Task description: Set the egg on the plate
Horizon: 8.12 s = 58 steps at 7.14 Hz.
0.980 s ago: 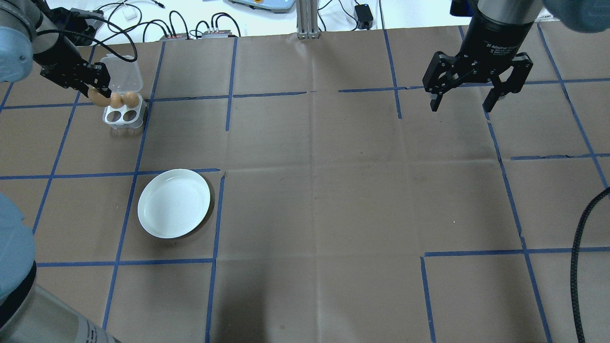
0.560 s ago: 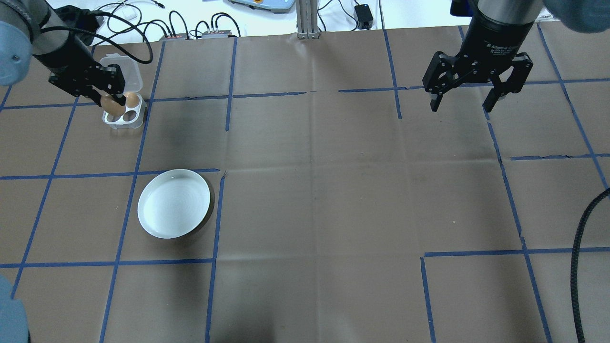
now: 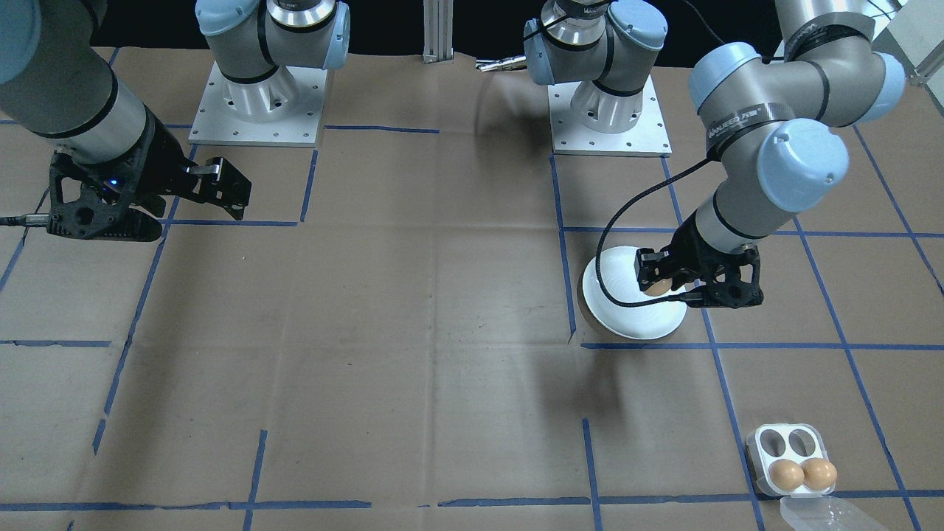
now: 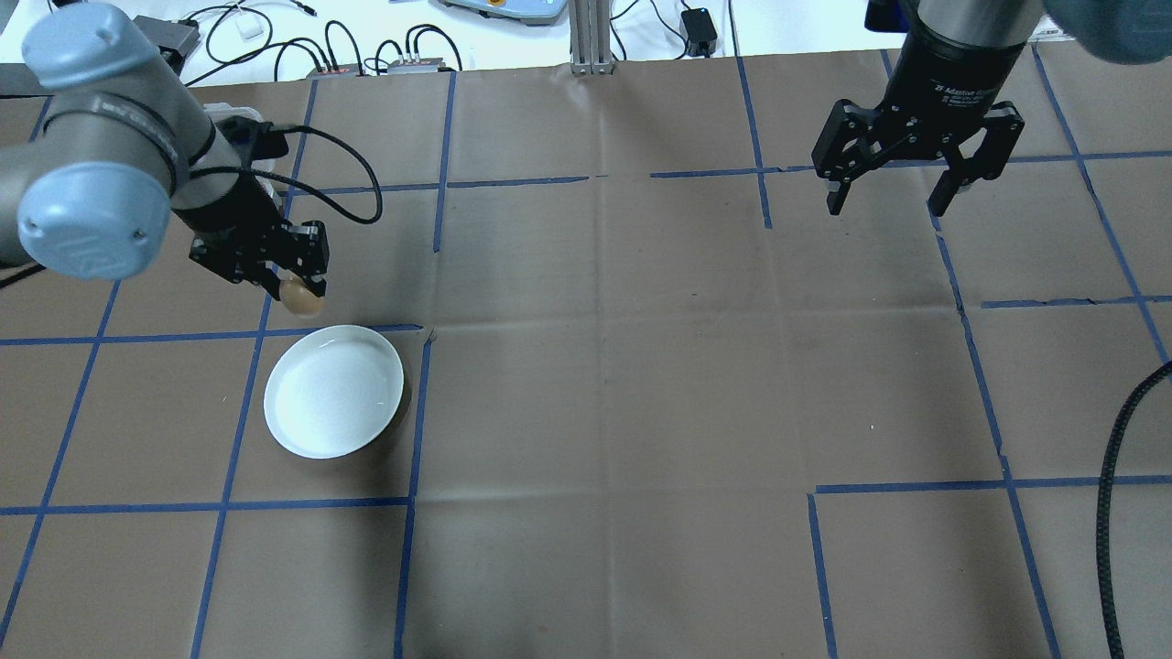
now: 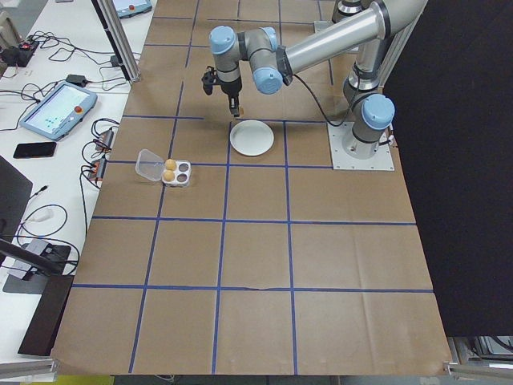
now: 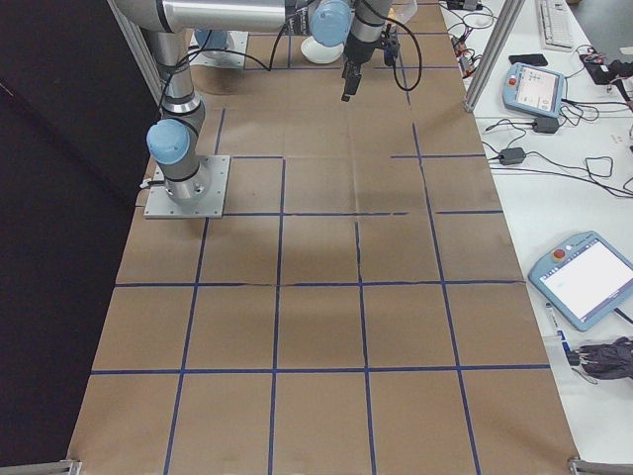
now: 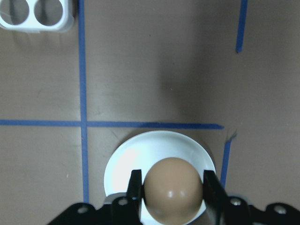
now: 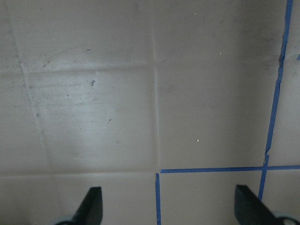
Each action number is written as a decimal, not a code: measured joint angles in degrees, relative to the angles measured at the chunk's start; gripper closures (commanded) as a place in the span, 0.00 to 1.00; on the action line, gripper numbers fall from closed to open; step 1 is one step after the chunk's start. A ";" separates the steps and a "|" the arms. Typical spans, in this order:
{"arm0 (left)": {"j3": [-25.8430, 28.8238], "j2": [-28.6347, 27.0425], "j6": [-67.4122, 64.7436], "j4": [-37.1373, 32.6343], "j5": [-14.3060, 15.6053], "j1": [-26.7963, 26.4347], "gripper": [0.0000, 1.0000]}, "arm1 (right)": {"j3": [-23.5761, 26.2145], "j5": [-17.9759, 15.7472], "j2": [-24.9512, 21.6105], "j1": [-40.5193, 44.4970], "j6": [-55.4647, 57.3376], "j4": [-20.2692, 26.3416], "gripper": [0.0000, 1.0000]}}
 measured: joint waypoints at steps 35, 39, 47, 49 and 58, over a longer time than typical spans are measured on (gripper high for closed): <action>47.13 -37.42 76.65 -5.27 2.06 11.40 0.00 | -0.04 0.00 0.00 0.00 0.00 -0.02 0.00; 47.24 -38.56 77.46 -4.23 2.05 11.63 0.16 | -0.06 0.00 0.00 0.00 0.00 0.00 0.00; 47.17 -38.64 77.18 -2.86 2.11 11.57 0.63 | -0.06 0.00 0.00 0.00 0.00 0.00 0.00; 47.23 -38.64 77.14 -2.61 2.11 11.58 0.68 | -0.05 0.00 0.00 0.00 0.00 0.00 0.00; 36.91 -21.02 63.39 -12.09 2.33 10.56 0.70 | -0.02 0.00 0.00 0.00 0.00 0.00 0.00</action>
